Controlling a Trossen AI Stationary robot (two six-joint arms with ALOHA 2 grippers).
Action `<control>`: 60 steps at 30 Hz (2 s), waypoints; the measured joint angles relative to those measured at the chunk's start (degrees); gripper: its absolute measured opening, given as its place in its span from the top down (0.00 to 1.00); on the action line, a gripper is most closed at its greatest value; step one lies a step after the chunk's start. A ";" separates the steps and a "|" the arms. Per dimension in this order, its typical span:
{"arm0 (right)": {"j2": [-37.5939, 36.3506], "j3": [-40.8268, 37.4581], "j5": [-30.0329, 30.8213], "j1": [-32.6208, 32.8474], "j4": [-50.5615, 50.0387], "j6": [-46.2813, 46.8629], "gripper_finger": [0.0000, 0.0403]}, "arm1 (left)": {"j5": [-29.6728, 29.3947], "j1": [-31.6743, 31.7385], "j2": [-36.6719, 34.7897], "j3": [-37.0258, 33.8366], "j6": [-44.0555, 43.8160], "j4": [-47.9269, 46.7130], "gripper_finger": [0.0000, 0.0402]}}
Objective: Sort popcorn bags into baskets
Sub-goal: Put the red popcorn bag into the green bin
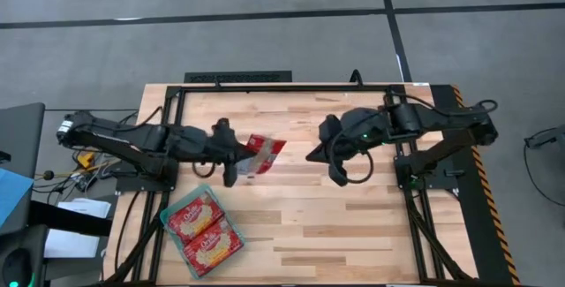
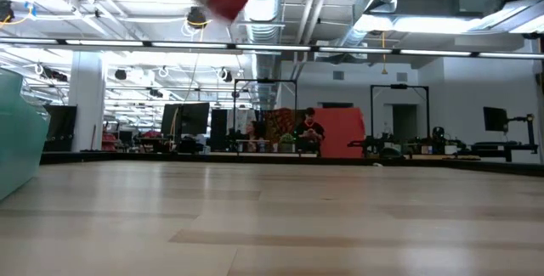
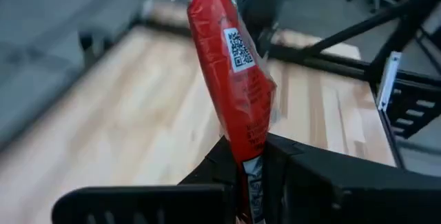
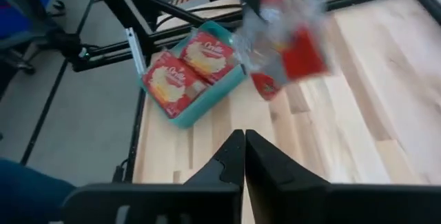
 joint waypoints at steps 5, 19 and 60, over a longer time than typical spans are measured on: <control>-0.47 -0.03 0.92 3.07 -0.06 -0.15 0.75 | -9.49 -6.25 0.65 8.27 16.33 0.96 0.98; 4.65 -0.23 13.64 7.13 23.84 -14.43 0.39 | -3.16 -9.97 1.13 12.03 34.03 26.78 0.98; 4.46 -0.07 47.83 19.93 25.75 -44.32 0.94 | -5.49 -9.12 6.66 11.99 -6.04 19.69 0.46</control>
